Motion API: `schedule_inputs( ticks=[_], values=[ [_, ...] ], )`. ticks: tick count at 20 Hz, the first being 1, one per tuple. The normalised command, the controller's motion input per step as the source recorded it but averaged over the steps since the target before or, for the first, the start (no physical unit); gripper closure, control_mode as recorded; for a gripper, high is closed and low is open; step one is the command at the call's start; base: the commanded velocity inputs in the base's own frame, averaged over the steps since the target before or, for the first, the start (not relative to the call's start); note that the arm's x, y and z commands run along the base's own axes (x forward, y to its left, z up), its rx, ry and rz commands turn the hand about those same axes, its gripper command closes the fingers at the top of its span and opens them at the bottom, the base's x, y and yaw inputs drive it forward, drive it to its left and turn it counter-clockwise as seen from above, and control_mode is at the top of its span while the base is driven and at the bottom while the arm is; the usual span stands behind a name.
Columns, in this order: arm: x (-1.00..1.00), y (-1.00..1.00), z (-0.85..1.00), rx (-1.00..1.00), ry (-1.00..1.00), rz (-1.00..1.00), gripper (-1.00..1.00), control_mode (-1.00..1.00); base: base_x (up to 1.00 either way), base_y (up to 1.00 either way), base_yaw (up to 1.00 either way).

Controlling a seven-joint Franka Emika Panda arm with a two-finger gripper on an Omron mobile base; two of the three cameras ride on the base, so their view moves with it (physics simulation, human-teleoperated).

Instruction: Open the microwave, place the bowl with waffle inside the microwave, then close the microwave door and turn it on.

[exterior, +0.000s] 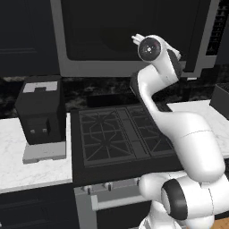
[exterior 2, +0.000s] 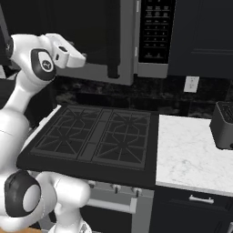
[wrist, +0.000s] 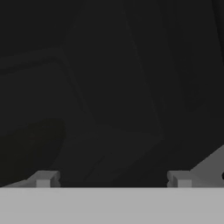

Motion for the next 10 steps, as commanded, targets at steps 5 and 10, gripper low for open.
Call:
schedule_inputs(
  ticks=[5, 10],
  values=[
    [0.19, 0.0, 0.37, 0.0, 0.0, 0.07, -1.0, -1.0, 0.0, 0.0, 0.0],
    [0.21, -0.03, 0.21, 0.0, -0.01, 0.1, -1.0, -1.0, 0.0, 0.0, 0.0]
  ],
)
